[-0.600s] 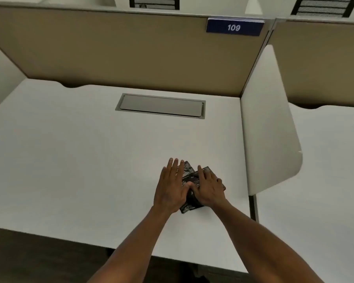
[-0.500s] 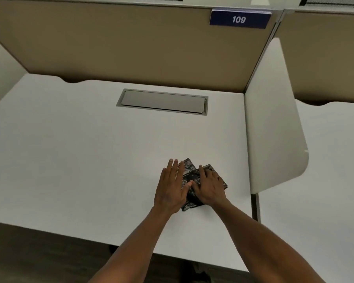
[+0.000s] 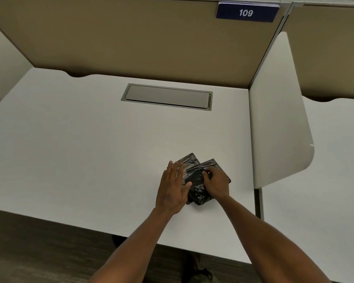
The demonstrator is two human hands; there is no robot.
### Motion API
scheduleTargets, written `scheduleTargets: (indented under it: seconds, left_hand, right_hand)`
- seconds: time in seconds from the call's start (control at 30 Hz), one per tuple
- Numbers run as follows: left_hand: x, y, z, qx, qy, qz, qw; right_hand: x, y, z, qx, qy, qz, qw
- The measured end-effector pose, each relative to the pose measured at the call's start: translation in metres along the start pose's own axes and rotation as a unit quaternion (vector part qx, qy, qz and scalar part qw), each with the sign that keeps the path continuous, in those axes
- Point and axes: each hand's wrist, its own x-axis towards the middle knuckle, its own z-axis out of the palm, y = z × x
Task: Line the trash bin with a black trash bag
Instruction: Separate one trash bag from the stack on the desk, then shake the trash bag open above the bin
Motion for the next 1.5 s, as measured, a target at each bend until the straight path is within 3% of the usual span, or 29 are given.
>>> scheduleTargets:
  seconds: [0.1, 0.17, 0.27, 0.33, 0.4, 0.47, 0.67, 0.83, 0.97, 1.1, 1.23, 1.4, 1.5]
  left_hand:
    - [-0.008, 0.0, -0.003, -0.059, -0.028, -0.05, 0.997]
    - [-0.015, 0.001, -0.006, -0.16, -0.066, -0.137, 0.975]
    - [-0.032, -0.002, -0.015, -0.355, -0.117, -0.289, 0.881]
    - [-0.047, -0.007, -0.026, -0.442, -0.153, -0.346, 0.814]
    - [-0.065, -0.013, -0.039, -0.532, -0.159, -0.343, 0.758]
    - [-0.085, -0.017, -0.06, -0.592, -0.141, -0.317, 0.727]
    - [-0.166, -0.046, -0.132, -0.616, -0.073, -0.267, 0.738]
    - [-0.236, -0.073, -0.185, -0.577, -0.027, -0.199, 0.792]
    - [-0.285, -0.093, -0.209, -0.61, -0.002, -0.171, 0.774]
    - [-0.324, -0.106, -0.221, -0.701, -0.018, -0.221, 0.678]
    - [-0.353, -0.118, -0.231, -0.757, 0.004, -0.25, 0.604]
    - [-0.384, -0.133, -0.23, -0.832, 0.053, -0.303, 0.462]
    - [-0.406, -0.14, -0.223, -0.843, 0.077, -0.314, 0.429]
  right_hand:
    - [-0.008, -0.003, 0.004, 0.037, 0.008, 0.024, 0.999]
    - [-0.016, -0.009, 0.008, 0.058, 0.025, 0.029, 0.998]
    - [-0.034, -0.021, 0.013, 0.116, 0.055, 0.033, 0.991]
    - [-0.05, -0.033, 0.018, 0.162, 0.061, 0.039, 0.984]
    - [-0.072, -0.048, 0.024, 0.204, 0.064, 0.042, 0.976]
    - [-0.097, -0.064, 0.031, 0.233, 0.07, 0.038, 0.969]
    - [-0.185, -0.109, 0.056, 0.304, 0.045, 0.039, 0.951]
    - [-0.248, -0.144, 0.068, 0.298, -0.053, -0.039, 0.952]
    - [-0.287, -0.176, 0.086, 0.295, -0.11, -0.103, 0.943]
    - [-0.315, -0.2, 0.094, 0.465, -0.144, -0.058, 0.872]
    - [-0.343, -0.211, 0.086, 0.56, -0.168, -0.037, 0.81]
    - [-0.366, -0.217, 0.066, 0.617, -0.162, -0.054, 0.768]
    - [-0.377, -0.212, 0.055, 0.628, -0.172, -0.073, 0.756]
